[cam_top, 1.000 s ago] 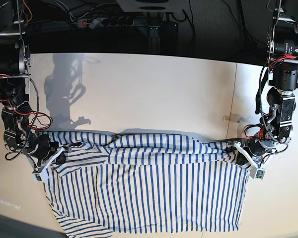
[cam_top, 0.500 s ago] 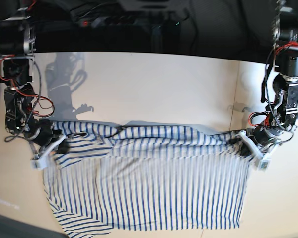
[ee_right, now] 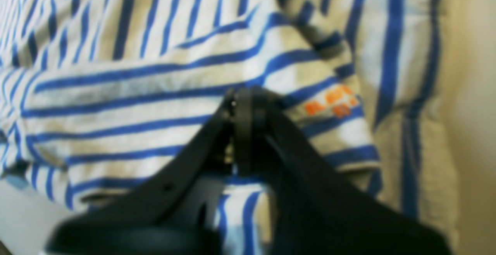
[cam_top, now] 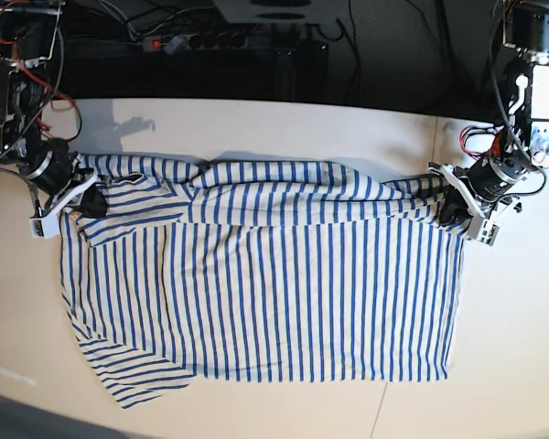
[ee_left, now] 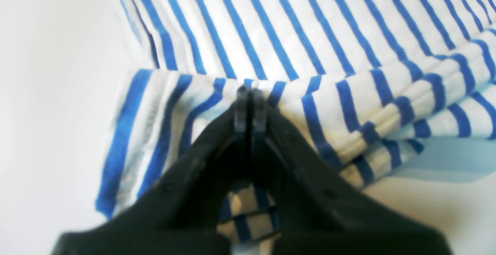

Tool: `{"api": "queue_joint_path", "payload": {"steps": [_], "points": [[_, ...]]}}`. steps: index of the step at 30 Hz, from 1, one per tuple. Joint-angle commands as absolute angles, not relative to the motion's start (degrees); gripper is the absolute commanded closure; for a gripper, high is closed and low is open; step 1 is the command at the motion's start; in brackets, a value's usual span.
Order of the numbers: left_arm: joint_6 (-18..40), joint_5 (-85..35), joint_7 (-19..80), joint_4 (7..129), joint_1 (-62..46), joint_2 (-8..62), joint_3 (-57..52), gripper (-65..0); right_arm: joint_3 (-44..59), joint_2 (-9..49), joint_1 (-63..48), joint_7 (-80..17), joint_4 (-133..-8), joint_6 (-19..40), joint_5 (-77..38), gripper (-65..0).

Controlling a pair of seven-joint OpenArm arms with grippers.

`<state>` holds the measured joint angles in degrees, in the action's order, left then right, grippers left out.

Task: Fold the T-shirt properly
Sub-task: 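Lower the folded edge onto the shirt and release both grippers, then grasp the shirt's side edges with both grippers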

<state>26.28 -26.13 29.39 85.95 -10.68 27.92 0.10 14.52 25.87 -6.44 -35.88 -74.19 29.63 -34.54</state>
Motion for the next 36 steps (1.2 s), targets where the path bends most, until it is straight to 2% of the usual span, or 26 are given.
{"api": "queue_joint_path", "payload": {"steps": [1, 13, 22, 28, 33, 36], "points": [[27.3, -25.9, 30.1, 87.5, -11.4, 28.7, -0.5, 0.0, 15.0, 26.7, -8.1, -39.7, -75.2, 31.7, -32.6, 0.0], [27.3, -25.9, 30.3, 92.7, -19.1, 28.7, -0.9, 0.0, 19.3, 26.7, -19.4, -39.7, -85.2, 31.7, -32.6, 0.0], [27.3, -25.9, 30.7, 95.9, -21.3, 27.4, -3.4, 0.0, 23.4, 26.7, -20.8, -39.7, -85.7, 31.7, -32.6, 0.0], [27.2, -28.2, 28.0, 96.1, -20.7, 27.3, -9.0, -20.1, 23.4, 26.7, -20.8, -39.7, -85.7, 31.7, -32.6, 0.0], [27.3, -37.6, 31.4, 96.1, -15.8, 28.6, -14.6, -37.8, 23.4, 26.6, -20.8, -39.5, -85.7, 31.7, -32.6, 0.0], [27.3, -40.0, 31.5, 96.1, -12.3, 30.7, -15.1, -39.2, 23.4, 26.6, -20.8, -39.5, -85.7, 31.7, -32.6, 0.0]]}}
